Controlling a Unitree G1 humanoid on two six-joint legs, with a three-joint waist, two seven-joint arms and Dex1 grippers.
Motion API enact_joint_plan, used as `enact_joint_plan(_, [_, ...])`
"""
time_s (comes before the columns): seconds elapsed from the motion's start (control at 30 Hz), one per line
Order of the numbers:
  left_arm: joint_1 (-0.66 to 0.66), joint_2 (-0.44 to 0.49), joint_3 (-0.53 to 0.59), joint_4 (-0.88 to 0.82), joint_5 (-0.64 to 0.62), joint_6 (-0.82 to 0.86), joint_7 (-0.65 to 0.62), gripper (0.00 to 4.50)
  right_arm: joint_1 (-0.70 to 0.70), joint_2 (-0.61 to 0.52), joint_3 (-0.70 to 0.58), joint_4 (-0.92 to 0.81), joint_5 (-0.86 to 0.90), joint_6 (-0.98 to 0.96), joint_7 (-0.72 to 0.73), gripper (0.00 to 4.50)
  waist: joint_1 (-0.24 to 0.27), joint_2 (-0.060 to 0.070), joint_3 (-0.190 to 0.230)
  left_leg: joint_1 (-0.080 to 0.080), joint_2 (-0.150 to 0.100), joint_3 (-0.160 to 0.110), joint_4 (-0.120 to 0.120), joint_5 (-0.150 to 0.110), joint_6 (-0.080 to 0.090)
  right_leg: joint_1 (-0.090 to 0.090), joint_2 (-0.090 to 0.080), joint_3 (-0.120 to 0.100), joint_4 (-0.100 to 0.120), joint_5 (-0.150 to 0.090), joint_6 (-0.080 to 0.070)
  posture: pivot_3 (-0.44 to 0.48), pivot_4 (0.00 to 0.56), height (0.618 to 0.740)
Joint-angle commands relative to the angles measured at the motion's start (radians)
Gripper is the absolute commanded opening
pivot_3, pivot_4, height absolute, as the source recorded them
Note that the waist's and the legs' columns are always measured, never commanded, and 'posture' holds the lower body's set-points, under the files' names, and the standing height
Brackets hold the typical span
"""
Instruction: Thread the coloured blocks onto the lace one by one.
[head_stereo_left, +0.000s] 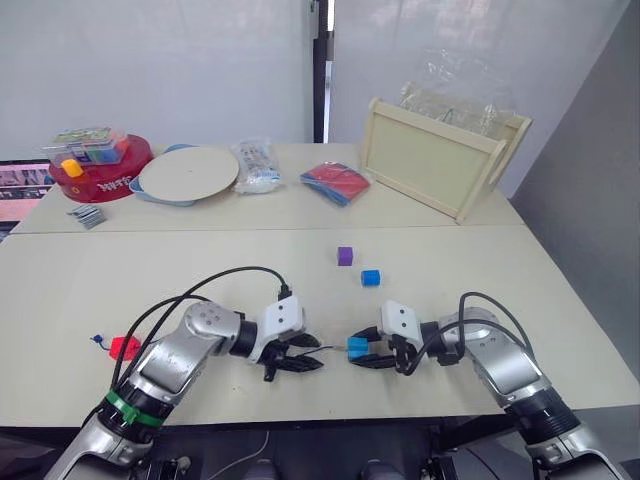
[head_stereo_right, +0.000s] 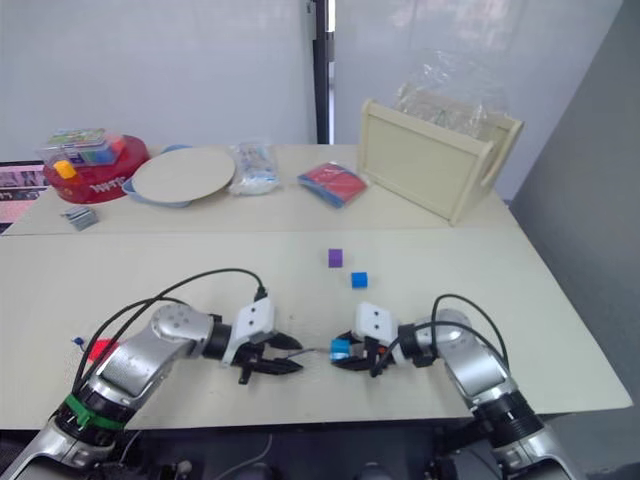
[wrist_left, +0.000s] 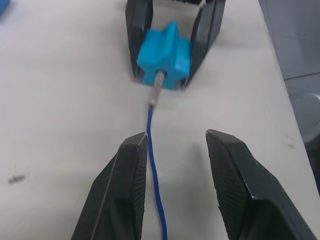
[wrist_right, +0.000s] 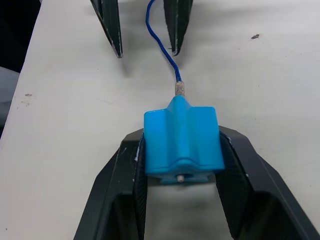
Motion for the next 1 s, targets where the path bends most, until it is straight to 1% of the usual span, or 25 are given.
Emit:
enact_joint_plan(0.03, [0.017,0.011,0.011,0.022,0.031,-0.083,0.018,1.97,0.006,0.007,0.034,0.013,-0.017,0.02,-0.002,1.36,-0.001,0.0,0.0,0.0,0.0,0.0,0.0,0.0,0.0,0.0,0.0,0.0,0.0,0.0,0.0,0.0,0.15,0.74])
enact_joint_plan(0.2, [0.033,-0.013,-0.011,0.078,0.056,-0.123,0.039,1.97,0.011,0.005,0.032,0.004,-0.014,0.023,-0.004,1.36,0.0,0.0,0.0,0.0,0.0,0.0,0.0,0.0,0.0,0.0,0.0,0.0,0.0,0.0,0.0,0.0,0.15,0.74])
enact_joint_plan(0.3, [0.039,-0.041,-0.016,0.096,0.049,-0.13,0.042,1.2,0.015,0.003,0.03,-0.002,-0.012,0.028,-0.007,1.36,0.002,0.0,-0.001,0.002,0.0,0.0,0.0,0.0,0.0,0.002,0.0,0.0,0.0,0.0,0.0,0.0,0.15,0.74])
enact_joint_plan(0.33, [0.039,-0.049,-0.019,0.1,0.049,-0.131,0.044,0.82,0.016,0.002,0.029,-0.003,-0.012,0.029,-0.007,1.36,0.002,0.0,-0.001,0.003,0.0,0.0,0.0,0.0,0.0,0.003,0.0,0.0,0.0,0.0,0.0,0.0,0.15,0.74])
enact_joint_plan(0.43, [0.037,-0.069,-0.03,0.123,0.064,-0.146,0.051,0.02,0.019,-0.001,0.026,-0.008,-0.011,0.031,-0.008,1.36,0.003,0.0,-0.001,0.006,0.0,0.0,0.0,0.0,0.001,0.007,0.0,0.0,-0.001,0.0,0.0,0.0,0.15,0.74])
enact_joint_plan(0.67, [0.019,-0.112,-0.029,0.146,0.066,-0.175,0.062,0.02,0.028,-0.009,0.02,-0.021,-0.007,0.038,-0.009,1.36,0.004,0.0,-0.001,0.009,0.0,0.0,0.0,-0.001,0.001,0.011,0.0,-0.001,-0.003,0.0,0.0,0.0,0.15,0.74])
enact_joint_plan(0.8, [-0.031,-0.171,-0.016,0.154,0.057,-0.178,0.086,0.02,0.031,-0.009,0.024,-0.023,-0.011,0.039,-0.012,1.36,0.008,0.0,-0.001,0.008,-0.001,0.0,0.0,-0.001,0.001,0.011,-0.001,-0.001,-0.003,0.0,0.0,0.0,0.15,0.74])
enact_joint_plan(1.0, [-0.058,-0.204,-0.014,0.097,0.023,-0.136,0.069,0.02,0.021,-0.001,0.031,-0.014,-0.017,0.04,-0.021,1.36,0.003,0.0,-0.001,0.008,-0.001,0.0,-0.001,-0.001,0.001,0.011,-0.001,-0.001,-0.004,0.0,0.0,0.0,0.15,0.74])
